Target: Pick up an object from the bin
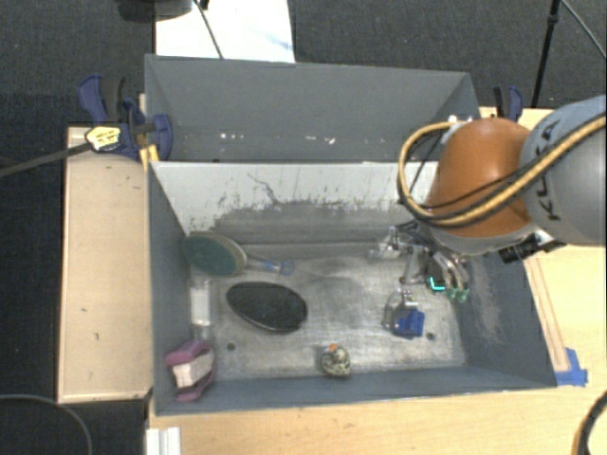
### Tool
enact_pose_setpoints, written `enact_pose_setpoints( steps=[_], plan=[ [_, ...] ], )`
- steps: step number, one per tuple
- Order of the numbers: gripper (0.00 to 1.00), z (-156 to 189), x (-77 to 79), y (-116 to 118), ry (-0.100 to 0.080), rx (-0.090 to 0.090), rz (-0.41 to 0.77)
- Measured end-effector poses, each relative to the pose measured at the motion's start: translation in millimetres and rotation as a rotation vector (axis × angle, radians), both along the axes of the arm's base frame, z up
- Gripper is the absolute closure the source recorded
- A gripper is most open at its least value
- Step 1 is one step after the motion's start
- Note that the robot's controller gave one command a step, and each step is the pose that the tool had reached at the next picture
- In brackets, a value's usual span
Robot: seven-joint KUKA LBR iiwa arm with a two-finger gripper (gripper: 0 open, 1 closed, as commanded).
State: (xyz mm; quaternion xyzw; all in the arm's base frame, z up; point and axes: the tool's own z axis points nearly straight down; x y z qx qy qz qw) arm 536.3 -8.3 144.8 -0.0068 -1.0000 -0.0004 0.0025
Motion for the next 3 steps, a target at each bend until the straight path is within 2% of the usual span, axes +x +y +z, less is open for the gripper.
enact_pose_setpoints(
  steps=[1,2,3],
  plan=[
    [0.00,-70,-59.2,-56,-0.011,-0.001,-0.151],
    [1.00,-67,-57.6,-54,-0.012,-0.001,-0.143],
    [1.00,79,-38.1,-33,-0.017,-0.001,-0.116]
  ],
)
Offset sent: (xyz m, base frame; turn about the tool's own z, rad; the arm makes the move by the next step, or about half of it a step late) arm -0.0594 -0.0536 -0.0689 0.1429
